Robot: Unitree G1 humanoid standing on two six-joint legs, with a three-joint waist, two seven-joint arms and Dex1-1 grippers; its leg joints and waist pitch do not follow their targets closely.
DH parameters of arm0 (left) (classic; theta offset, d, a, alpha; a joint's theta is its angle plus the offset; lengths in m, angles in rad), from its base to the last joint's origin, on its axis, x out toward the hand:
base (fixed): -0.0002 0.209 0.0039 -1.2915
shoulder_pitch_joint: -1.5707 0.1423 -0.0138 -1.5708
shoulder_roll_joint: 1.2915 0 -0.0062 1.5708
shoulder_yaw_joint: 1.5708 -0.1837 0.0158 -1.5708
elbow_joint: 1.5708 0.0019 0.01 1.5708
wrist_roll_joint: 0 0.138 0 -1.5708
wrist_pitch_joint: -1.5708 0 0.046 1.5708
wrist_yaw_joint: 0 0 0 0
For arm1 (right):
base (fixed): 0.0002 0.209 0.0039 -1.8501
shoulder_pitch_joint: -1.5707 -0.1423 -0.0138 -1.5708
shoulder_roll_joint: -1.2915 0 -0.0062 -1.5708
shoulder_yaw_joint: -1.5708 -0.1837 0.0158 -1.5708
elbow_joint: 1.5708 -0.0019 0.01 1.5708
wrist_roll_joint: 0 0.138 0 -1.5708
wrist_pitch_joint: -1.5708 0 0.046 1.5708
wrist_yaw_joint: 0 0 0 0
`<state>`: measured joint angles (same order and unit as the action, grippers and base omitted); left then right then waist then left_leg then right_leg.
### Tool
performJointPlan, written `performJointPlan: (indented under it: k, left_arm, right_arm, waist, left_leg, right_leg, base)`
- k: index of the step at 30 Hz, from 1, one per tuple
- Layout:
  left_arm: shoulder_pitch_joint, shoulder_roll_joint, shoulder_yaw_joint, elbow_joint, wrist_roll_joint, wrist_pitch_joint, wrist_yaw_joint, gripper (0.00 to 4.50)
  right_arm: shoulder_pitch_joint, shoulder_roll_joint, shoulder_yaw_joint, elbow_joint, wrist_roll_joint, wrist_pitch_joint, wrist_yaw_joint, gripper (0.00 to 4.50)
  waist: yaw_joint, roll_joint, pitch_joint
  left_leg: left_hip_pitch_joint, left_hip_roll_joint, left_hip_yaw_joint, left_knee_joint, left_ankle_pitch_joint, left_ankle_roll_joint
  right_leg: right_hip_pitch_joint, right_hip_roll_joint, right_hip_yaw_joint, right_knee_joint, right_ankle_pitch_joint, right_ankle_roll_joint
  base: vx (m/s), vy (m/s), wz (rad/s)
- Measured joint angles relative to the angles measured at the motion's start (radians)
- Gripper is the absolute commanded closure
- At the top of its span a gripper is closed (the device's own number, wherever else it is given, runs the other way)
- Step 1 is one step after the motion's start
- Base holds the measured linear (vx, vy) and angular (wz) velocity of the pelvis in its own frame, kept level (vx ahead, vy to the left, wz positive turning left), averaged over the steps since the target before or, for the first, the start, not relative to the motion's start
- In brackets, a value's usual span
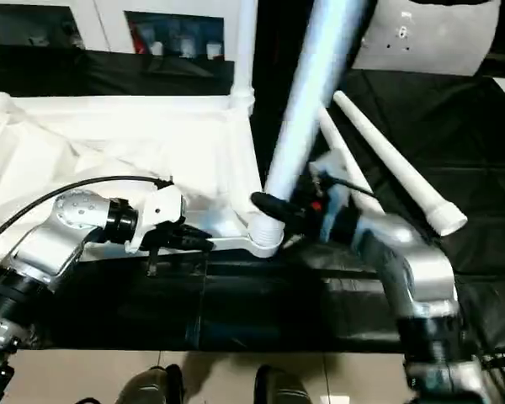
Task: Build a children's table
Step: Insert table leg to table base
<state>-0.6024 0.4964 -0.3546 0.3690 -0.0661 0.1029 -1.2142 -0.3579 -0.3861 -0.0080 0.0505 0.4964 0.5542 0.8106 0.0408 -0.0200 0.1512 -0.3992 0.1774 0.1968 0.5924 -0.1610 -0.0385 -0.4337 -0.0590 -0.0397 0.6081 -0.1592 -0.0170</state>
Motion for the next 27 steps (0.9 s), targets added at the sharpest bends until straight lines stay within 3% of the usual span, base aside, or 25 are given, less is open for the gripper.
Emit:
performJointPlan:
  k: [7, 10, 13, 21, 27]
  left_arm:
    - [0.001, -0.003, 0.000, 0.001, -0.002, 0.000, 0.000, 4.50]
    - [0.002, -0.003, 0.000, 0.006, 0.000, 0.000, 0.000, 4.50]
    - [0.003, -0.007, -0.003, 0.015, 0.004, 0.001, 0.001, 4.50]
    - [0.006, -0.006, -0.005, 0.019, 0.005, 0.000, -0.002, 4.50]
    - [0.003, -0.003, -0.005, 0.018, 0.010, -0.003, -0.005, 4.50]
  right_arm:
    - [0.069, 0.014, -0.012, -0.021, 0.006, -0.091, 0.008, 2.62]
    - [0.085, -0.035, 0.043, -0.040, -0.045, -0.174, 0.026, 2.62]
    - [0.086, -0.078, 0.101, -0.073, -0.116, -0.245, 0.045, 2.62]
    - [0.068, -0.101, 0.147, -0.074, -0.179, -0.293, 0.069, 2.62]
    - [0.026, -0.114, 0.173, -0.038, -0.194, -0.296, 0.110, 2.62]
  waist:
    - [0.004, 0.007, 0.000]
    - [0.003, 0.010, -0.002]
    - [0.002, 0.012, -0.001]
    - [-0.007, 0.010, -0.001]
    - [-0.009, -0.002, 0.005]
  left_leg:
    - [0.001, 0.000, 0.000, -0.004, 0.000, 0.000]
    - [0.005, -0.001, 0.000, -0.005, 0.000, 0.000]
    - [0.017, -0.001, 0.000, -0.014, 0.000, 0.000]
    - [0.028, -0.003, 0.000, -0.023, 0.000, 0.000]
    - [0.031, -0.004, 0.000, -0.027, 0.000, 0.000]
  right_leg:
    - [0.000, 0.000, -0.001, -0.002, 0.000, 0.000]
    - [0.004, 0.000, 0.000, -0.003, -0.001, 0.001]
    - [0.017, 0.000, -0.001, -0.011, -0.005, 0.008]
    - [0.029, 0.000, -0.001, -0.025, -0.005, 0.008]
    - [0.030, 0.000, -0.001, -0.033, -0.007, 0.010]
  base:
    - [0.000, 0.000, 0.00]
    - [0.000, 0.000, 0.00]
    - [0.000, 0.000, 0.00]
    - [0.000, 0.000, 0.00]
    - [0.000, 0.000, 0.00]
